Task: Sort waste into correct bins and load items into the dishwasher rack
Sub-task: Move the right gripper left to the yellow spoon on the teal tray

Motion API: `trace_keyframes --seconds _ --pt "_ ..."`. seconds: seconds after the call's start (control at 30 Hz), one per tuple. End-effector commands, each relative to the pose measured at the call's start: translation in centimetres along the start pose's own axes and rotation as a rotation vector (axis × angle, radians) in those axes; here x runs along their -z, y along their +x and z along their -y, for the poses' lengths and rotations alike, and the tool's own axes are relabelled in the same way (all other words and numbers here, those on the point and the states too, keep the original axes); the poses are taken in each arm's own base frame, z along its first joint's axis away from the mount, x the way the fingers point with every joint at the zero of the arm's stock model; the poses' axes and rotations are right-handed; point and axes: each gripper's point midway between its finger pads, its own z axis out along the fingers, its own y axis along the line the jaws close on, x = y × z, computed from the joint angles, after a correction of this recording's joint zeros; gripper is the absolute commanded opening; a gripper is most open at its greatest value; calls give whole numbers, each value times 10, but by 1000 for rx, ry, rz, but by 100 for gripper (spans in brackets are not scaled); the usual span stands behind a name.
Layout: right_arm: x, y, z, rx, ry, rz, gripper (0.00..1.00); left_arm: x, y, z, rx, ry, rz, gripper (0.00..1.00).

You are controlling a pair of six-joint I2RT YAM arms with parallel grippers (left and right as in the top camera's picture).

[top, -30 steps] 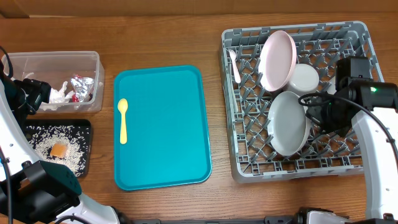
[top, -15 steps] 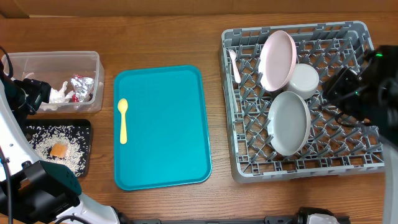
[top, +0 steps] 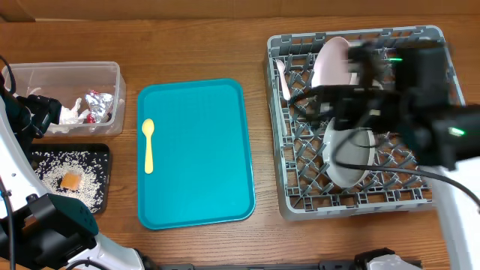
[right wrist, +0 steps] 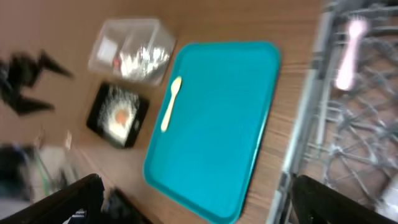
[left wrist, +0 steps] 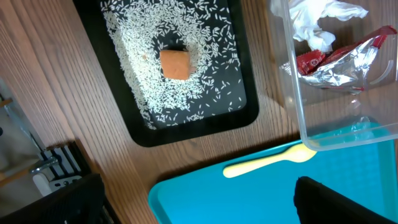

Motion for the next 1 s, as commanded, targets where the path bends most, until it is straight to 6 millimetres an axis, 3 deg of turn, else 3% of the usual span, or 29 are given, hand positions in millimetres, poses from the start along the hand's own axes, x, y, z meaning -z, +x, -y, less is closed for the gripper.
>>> trace_keyframes --seconds 0.0,0.1,0.13,0.2,0.33,0.43,0.63,0.8,0.97 --pt "-55 12 -19 100 32 -94 100 2 1 0 7 -5 12 100" --pt "-105 22 -33 147 60 -144 100 2 1 0 7 -4 12 100" --pt "-133 28 -41 185 68 -165 100 2 1 0 7 -5 12 100" --pt "-169 40 -53 230 58 -197 100 2 1 0 7 -5 12 100" --pt "-230 72 -68 244 27 -274 100 2 1 0 7 -5 12 100" --pt "-253 92 -75 279 15 -317 100 2 1 0 7 -4 12 100" --pt "-271 113 -102 360 -42 -326 99 2 1 0 7 -5 12 100" --pt "-286 117 -124 328 -70 -276 98 2 1 0 7 -5 12 100" --pt "-309 111 -122 206 -27 -213 98 2 1 0 7 -5 12 100"
